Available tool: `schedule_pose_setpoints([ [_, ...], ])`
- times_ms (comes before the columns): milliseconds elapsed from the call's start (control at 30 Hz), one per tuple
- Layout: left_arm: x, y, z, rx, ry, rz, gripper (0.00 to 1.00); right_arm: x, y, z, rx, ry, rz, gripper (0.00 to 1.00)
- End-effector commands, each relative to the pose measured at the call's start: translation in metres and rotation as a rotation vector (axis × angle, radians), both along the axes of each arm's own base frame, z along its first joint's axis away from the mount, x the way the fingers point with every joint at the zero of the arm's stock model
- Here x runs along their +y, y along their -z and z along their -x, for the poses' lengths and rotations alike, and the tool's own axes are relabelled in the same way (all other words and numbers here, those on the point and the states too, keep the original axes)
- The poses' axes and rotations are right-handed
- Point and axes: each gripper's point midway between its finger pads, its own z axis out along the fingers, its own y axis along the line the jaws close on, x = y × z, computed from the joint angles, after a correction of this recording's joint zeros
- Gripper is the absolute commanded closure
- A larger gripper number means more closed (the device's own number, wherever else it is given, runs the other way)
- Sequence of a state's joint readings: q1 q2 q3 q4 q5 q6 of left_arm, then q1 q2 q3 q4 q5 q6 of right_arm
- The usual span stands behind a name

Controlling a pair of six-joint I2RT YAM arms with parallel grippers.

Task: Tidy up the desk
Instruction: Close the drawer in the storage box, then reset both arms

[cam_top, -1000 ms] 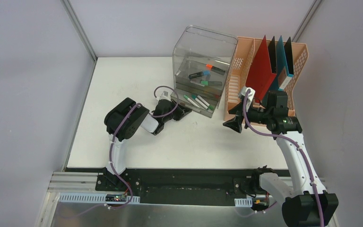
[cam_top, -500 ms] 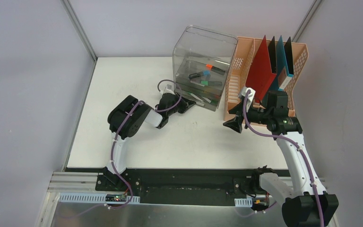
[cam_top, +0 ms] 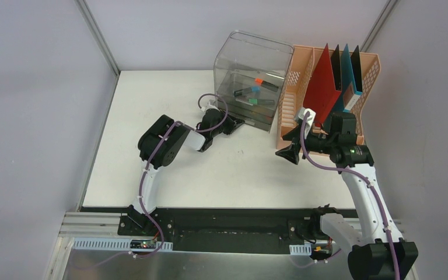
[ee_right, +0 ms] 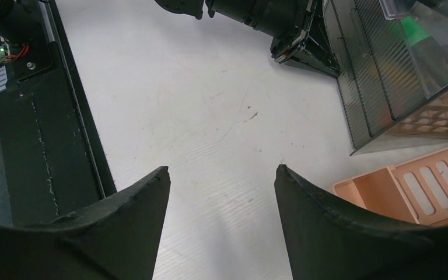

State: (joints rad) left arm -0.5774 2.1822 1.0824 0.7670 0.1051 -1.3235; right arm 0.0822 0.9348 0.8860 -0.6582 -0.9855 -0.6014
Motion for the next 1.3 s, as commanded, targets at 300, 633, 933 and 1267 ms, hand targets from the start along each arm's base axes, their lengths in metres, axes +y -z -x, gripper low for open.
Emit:
schedule_pose_setpoints([
  [300,0.007,-0.012,0.009,-0.093,0.014,-0.078,1.00,0.000,-0.012,0.002,-0.063,-0.023,-0.009,0.31],
  [633,0.043,-0.042,0.065,-0.266,0.173,-0.232,0.91,-0.002,-0.011,0.000,-0.065,-0.011,0.000,0.31],
  [933,0.107,-0.092,0.097,-0.372,0.305,-0.547,0.54,-0.013,-0.015,-0.005,-0.092,0.035,0.017,0.25],
  [1267,0.160,-0.185,0.129,-0.473,0.205,-0.571,0.07,-0.035,-0.028,-0.009,-0.117,0.126,0.005,0.16],
])
